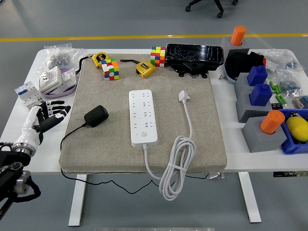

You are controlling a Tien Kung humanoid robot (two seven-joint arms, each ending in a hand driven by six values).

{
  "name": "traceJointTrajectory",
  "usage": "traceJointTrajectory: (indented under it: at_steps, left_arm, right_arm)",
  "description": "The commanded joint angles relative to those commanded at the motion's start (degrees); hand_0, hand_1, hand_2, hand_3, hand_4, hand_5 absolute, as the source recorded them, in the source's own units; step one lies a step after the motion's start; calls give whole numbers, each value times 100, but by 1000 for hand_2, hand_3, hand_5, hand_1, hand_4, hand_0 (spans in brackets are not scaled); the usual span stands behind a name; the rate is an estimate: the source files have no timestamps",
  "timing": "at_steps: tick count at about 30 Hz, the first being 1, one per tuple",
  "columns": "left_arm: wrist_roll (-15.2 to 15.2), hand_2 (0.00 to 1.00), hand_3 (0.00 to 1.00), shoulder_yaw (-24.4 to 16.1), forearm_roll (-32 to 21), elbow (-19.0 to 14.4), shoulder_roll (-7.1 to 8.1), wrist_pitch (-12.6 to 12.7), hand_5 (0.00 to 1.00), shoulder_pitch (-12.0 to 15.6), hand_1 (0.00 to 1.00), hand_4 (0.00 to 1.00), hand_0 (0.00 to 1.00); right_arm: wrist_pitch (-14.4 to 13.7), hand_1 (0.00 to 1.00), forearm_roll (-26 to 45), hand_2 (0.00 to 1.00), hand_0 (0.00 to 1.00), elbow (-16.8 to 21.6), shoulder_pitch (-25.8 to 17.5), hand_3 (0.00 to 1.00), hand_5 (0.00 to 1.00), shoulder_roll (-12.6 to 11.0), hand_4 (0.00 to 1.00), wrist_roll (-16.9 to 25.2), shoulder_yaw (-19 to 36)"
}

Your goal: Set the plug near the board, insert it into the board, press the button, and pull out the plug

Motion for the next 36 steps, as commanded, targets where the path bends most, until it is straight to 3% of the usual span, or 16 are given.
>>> traceJointTrajectory:
  at_steps: [19, 26, 36]
  left_arm:
    - [96, 595, 580, -100, 59, -119, -27, -30, 280, 125, 635, 805, 543]
    - [127, 598, 581, -46, 78, -132, 38, -44, 282, 164, 636, 805, 544]
    - [127, 598, 582, -109, 117, -166, -4, -49, 282, 181, 637, 804, 542]
  right_arm:
    - [46, 725, 305, 725, 742, -233, 124, 717, 681, 74, 998, -6, -625]
    - [61, 728, 416, 730, 741, -356, 172, 712, 678, 221, 998, -29, -706]
    - [49, 734, 532, 736, 751, -481, 231, 707, 674, 336, 998, -6, -923]
